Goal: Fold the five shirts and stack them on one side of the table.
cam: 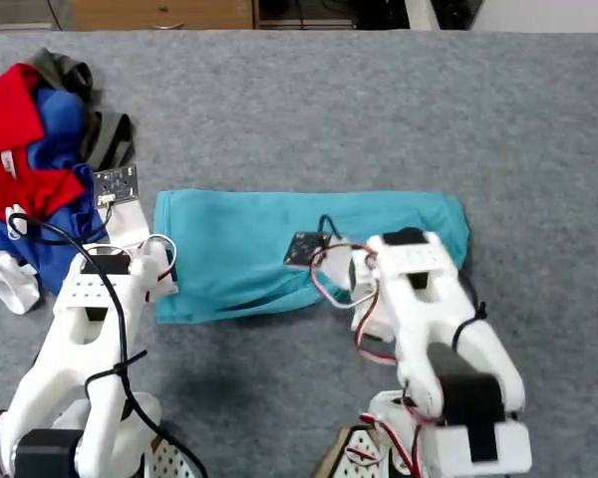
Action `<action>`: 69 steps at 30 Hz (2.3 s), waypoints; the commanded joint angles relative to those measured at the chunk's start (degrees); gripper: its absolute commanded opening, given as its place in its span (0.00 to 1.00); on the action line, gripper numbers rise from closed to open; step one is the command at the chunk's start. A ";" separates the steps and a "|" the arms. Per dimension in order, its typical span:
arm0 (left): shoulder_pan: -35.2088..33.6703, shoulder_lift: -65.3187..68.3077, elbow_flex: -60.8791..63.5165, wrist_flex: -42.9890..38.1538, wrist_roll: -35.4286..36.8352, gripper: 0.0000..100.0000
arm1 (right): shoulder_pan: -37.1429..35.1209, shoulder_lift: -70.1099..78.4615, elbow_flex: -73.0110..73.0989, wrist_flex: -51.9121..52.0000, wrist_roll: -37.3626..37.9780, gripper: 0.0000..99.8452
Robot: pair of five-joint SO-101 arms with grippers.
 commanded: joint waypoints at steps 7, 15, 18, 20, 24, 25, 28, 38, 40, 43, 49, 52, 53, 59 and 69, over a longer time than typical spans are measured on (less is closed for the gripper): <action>0.79 -1.19 0.09 -0.35 -0.18 0.02 | 5.32 1.89 -10.24 6.77 -0.26 0.00; 0.79 -1.19 0.09 -0.35 -0.18 0.02 | 5.23 2.07 -24.75 18.37 -0.26 0.00; 0.79 -1.27 0.09 -0.35 -0.18 0.02 | 4.79 2.33 -25.27 20.57 0.09 0.00; 0.79 -1.27 0.09 -0.35 -0.18 0.02 | 4.70 1.89 -22.99 21.01 1.23 0.00; 0.79 -1.27 0.09 -0.35 -0.18 0.02 | 4.70 1.80 -17.89 20.48 1.05 0.01; 0.79 -1.27 0.09 -0.35 -0.18 0.02 | 4.62 1.80 -16.57 19.87 0.97 0.01; 0.79 -1.19 0.00 -0.35 -0.18 0.02 | 4.44 1.80 -12.70 17.14 0.18 0.09; 0.79 -1.10 0.00 -0.44 -0.18 0.02 | -2.95 2.42 -8.13 10.73 -9.93 0.18; 0.79 -1.10 0.00 -0.44 -0.18 0.02 | -4.88 2.42 -6.29 8.09 -12.13 0.18; 0.79 -1.10 0.00 -0.44 -0.18 0.02 | -5.23 2.42 -3.03 4.66 -12.57 0.18; 0.79 -1.19 0.18 -0.44 -0.18 0.02 | -0.22 2.42 0.66 -0.18 -11.60 0.17; 0.79 -1.36 0.26 -0.62 -0.18 0.02 | 3.82 2.42 0.48 -0.53 -8.88 0.17; 0.79 -1.36 0.26 -0.62 -0.18 0.02 | 4.79 2.42 0.40 -0.62 -8.26 0.17; 0.79 -1.36 0.35 -0.62 -0.09 0.02 | 6.55 2.42 0.57 -0.62 -7.03 0.17; 0.79 -1.45 0.35 -0.53 -0.09 0.02 | 6.73 2.42 0.22 -1.23 -5.98 0.02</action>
